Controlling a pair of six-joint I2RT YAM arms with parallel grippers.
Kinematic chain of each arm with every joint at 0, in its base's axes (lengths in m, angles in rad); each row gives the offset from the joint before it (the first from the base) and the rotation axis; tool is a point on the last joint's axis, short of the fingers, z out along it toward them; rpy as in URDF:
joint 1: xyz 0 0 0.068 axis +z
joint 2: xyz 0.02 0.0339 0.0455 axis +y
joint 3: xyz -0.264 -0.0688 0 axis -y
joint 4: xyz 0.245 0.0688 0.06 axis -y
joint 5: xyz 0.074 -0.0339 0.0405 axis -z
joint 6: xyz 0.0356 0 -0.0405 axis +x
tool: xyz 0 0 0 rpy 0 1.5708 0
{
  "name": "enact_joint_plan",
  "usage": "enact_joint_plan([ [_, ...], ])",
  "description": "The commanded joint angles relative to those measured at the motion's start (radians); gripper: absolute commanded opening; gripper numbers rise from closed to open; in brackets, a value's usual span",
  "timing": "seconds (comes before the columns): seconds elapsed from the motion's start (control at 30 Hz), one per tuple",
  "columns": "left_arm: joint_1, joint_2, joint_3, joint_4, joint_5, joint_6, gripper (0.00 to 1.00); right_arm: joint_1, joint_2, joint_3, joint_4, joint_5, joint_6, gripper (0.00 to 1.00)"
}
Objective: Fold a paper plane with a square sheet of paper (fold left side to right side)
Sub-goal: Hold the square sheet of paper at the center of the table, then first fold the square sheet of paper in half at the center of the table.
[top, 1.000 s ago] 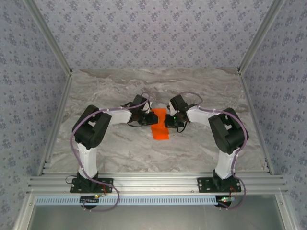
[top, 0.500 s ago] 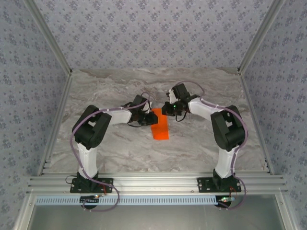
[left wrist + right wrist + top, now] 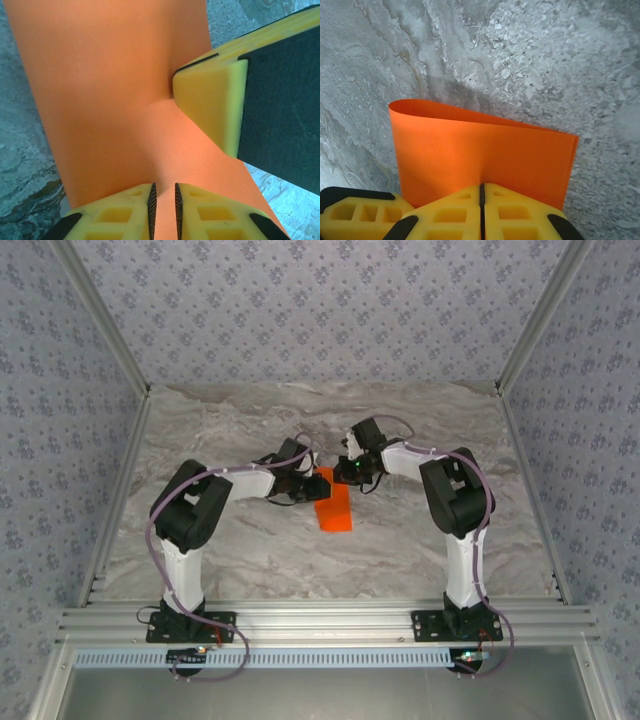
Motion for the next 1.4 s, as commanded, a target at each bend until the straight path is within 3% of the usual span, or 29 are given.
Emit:
enact_joint_plan([
  [0.0,-0.017,-0.047,-0.026,-0.038,0.011,0.017,0.21,0.008,0.046,-0.002,-0.073,0.04,0.015,0.06],
  [0.63,-0.044,-0.072,-0.093,-0.042,0.044,0.047,0.18,0.01,0.058,-0.009,-0.088,0.053,0.026,0.07],
  [1.37,-0.168,-0.188,-0.244,-0.082,0.028,0.035,0.16,0.012,0.063,-0.011,-0.097,0.056,0.028,0.07],
])
